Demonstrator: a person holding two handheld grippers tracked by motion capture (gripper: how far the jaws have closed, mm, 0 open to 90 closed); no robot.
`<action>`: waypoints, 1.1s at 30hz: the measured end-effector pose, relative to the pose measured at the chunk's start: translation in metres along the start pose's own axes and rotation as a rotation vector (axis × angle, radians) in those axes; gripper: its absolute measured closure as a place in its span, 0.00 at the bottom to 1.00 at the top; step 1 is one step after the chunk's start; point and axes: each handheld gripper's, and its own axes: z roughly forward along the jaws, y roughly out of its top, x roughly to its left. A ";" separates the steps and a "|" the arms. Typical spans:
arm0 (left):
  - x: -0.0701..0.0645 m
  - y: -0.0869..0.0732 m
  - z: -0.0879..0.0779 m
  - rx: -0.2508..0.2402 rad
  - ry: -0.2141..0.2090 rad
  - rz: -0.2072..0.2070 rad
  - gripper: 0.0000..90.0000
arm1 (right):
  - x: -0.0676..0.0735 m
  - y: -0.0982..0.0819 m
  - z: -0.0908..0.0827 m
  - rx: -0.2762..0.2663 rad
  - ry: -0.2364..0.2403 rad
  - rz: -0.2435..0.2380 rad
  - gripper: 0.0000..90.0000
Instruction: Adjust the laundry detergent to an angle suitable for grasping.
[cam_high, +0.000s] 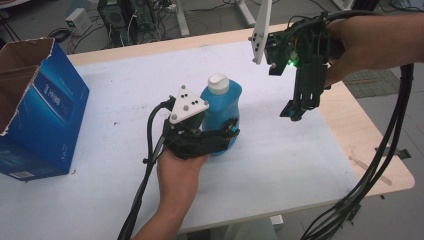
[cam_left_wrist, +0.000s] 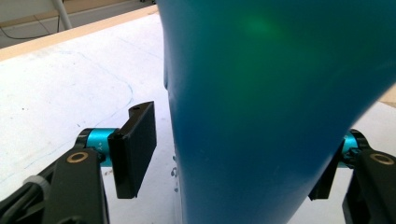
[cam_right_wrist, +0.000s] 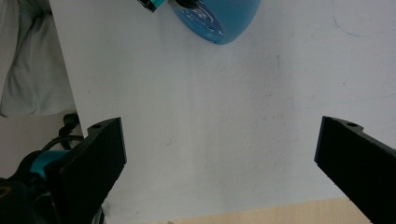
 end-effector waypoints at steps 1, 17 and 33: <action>0.000 0.000 0.000 -0.004 0.002 0.001 0.37 | 0.000 0.000 0.000 0.002 -0.001 -0.004 0.02; -0.004 0.000 -0.001 -0.004 0.006 0.017 0.49 | 0.000 -0.002 0.002 0.001 0.003 0.003 0.02; 0.019 0.007 -0.015 -0.030 -0.104 0.059 0.52 | -0.003 0.000 0.004 0.001 0.007 -0.005 0.02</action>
